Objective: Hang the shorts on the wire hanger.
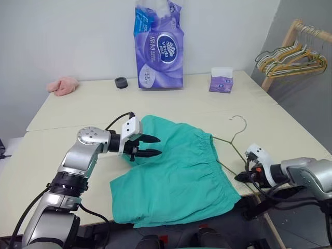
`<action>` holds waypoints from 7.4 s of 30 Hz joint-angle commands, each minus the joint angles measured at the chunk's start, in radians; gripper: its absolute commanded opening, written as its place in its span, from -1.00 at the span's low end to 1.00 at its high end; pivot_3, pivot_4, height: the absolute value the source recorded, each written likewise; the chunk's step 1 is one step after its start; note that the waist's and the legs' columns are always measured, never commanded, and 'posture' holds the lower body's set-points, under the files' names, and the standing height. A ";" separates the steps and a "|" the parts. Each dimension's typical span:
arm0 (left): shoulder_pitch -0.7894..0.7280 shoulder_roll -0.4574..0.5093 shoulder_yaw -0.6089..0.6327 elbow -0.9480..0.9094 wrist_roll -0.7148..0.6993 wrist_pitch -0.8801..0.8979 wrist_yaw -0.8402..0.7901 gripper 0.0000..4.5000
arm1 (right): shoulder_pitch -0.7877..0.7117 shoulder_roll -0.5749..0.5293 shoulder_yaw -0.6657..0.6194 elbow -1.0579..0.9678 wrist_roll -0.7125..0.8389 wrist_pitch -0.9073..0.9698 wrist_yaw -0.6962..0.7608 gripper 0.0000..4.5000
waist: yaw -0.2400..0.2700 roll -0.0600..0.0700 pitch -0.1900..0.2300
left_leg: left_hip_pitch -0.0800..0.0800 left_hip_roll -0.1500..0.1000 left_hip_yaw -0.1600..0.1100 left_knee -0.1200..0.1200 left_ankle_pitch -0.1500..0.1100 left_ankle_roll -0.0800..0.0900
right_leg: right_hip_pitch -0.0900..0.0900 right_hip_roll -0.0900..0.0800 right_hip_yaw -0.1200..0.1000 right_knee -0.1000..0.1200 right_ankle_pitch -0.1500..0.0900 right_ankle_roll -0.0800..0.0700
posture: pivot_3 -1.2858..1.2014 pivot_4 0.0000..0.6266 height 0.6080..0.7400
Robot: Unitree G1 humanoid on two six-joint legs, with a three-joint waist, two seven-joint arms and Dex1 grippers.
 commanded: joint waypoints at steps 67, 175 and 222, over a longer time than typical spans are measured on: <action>-0.175 -0.096 -0.133 0.219 0.163 -0.292 -0.218 -1.00 | -0.053 -0.174 0.118 -0.384 -0.447 -0.623 0.185 -0.32 | -0.007 0.000 0.000 | -0.015 -0.001 -0.001 0.012 -0.002 0.003 | -0.010 -0.001 -0.001 0.002 0.002 0.003 | -0.08 -0.90 1.00; -0.115 -0.097 -0.192 -0.057 0.304 -0.085 0.042 -1.00 | -0.213 -0.118 0.150 -0.350 -0.262 -0.398 0.120 -0.98 | -0.015 -0.005 0.001 | -0.014 -0.002 -0.001 0.015 -0.005 0.003 | -0.012 -0.002 0.000 0.009 0.001 0.003 | -0.09 -0.86 1.00; -0.085 -0.122 -0.169 -0.094 0.210 0.039 0.096 -1.00 | -0.112 0.004 0.209 -0.075 -0.355 -0.421 0.132 -0.24 | -0.011 -0.004 0.000 | -0.014 -0.002 0.000 0.015 -0.005 0.003 | -0.012 -0.002 0.000 0.010 0.001 0.002 | -0.08 -0.93 1.00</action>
